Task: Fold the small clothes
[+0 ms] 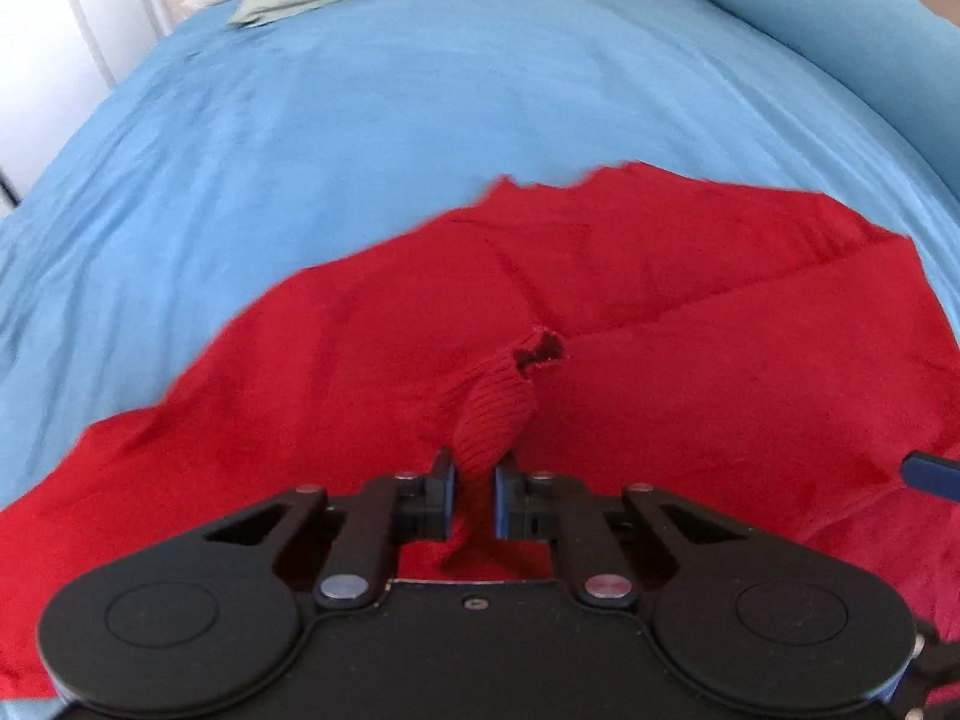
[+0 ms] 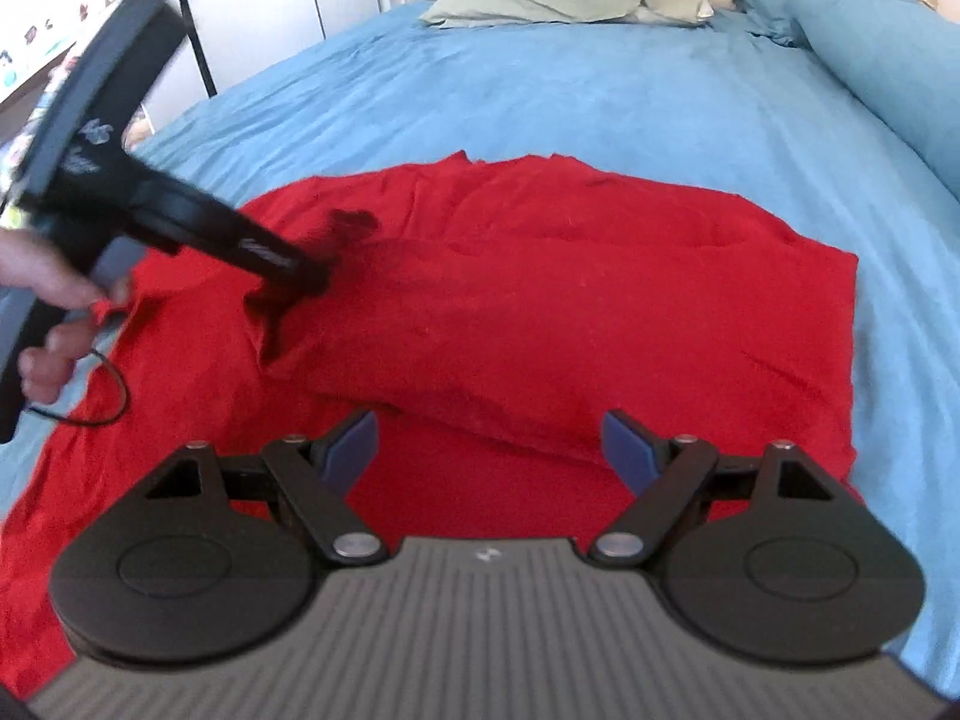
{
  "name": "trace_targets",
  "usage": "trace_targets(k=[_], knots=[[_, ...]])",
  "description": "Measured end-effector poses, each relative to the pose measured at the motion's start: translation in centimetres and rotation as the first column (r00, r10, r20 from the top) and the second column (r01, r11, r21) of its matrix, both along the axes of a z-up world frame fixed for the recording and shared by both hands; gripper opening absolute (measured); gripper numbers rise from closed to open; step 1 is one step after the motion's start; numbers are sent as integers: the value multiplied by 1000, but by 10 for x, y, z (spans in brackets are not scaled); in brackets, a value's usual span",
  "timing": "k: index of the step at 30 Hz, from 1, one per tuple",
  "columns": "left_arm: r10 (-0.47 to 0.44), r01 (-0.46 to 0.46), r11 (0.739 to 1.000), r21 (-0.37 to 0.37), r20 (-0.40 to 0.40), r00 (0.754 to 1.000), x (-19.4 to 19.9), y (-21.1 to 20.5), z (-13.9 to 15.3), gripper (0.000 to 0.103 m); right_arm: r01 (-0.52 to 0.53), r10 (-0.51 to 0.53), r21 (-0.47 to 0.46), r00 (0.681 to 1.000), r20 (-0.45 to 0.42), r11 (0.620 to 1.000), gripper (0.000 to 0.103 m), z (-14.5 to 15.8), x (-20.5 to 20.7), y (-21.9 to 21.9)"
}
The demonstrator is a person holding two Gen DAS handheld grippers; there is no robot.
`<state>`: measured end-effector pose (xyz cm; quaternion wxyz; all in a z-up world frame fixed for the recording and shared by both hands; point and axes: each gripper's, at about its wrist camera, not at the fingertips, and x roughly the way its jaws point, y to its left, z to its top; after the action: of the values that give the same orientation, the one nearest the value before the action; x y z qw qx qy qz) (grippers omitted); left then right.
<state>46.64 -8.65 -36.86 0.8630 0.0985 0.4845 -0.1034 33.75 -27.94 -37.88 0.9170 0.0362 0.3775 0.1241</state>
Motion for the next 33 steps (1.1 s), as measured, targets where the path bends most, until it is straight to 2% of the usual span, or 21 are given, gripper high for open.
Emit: trace_targets(k=[3, 4, 6, 9, 12, 14, 16, 18, 21, 28, 30, 33], knots=[[54, -54, 999, -5, -9, 999, -1, 29, 7, 15, -2, 2, 16, 1000, 0, 1000, 97, 5, 7, 5], [74, -74, 997, -5, -23, 997, -1, 41, 5, 21, -4, 4, 20, 1000, 0, 1000, 97, 5, 9, 6], [117, -117, 993, 8, -33, 993, -2, 56, 3, 40, -9, 9, 23, 1000, 2, 1000, 97, 7, 12, 10], [171, -171, 985, 18, -26, 985, -11, 76, 6, 51, -18, 18, 22, 1000, 7, 1000, 97, 9, 15, 16], [167, -169, 983, -74, -34, 985, -25, 80, 18, 60, -18, 18, 22, 1000, 5, 1000, 97, 10, 19, 20], [117, -120, 980, -157, -33, 993, -33, 70, 27, 62, -16, 16, 18, 1000, 2, 1000, 97, 10, 22, 23], [75, -81, 977, -197, -33, 997, -31, 53, 27, 68, -14, 14, 9, 1000, -1, 1000, 97, 10, 23, 24], [72, -76, 985, -157, -35, 997, -23, 35, 17, 68, -16, 16, 8, 1000, 0, 1000, 97, 10, 22, 24], [130, -132, 989, -63, -25, 991, -14, 28, 1, 68, -19, 19, 1, 1000, 3, 1000, 97, 10, 22, 24], [246, -240, 964, 114, -40, 968, -33, 60, -11, 69, -10, 10, 14, 1000, -10, 1000, 97, 8, 20, 24], [272, -264, 955, 133, -49, 961, -41, 70, -8, 69, -8, 8, 21, 1000, -13, 1000, 97, 9, 20, 25], [274, -272, 960, 67, -19, 962, -47, 74, 9, 70, -9, 9, 30, 1000, -6, 1000, 97, 12, 20, 25]])
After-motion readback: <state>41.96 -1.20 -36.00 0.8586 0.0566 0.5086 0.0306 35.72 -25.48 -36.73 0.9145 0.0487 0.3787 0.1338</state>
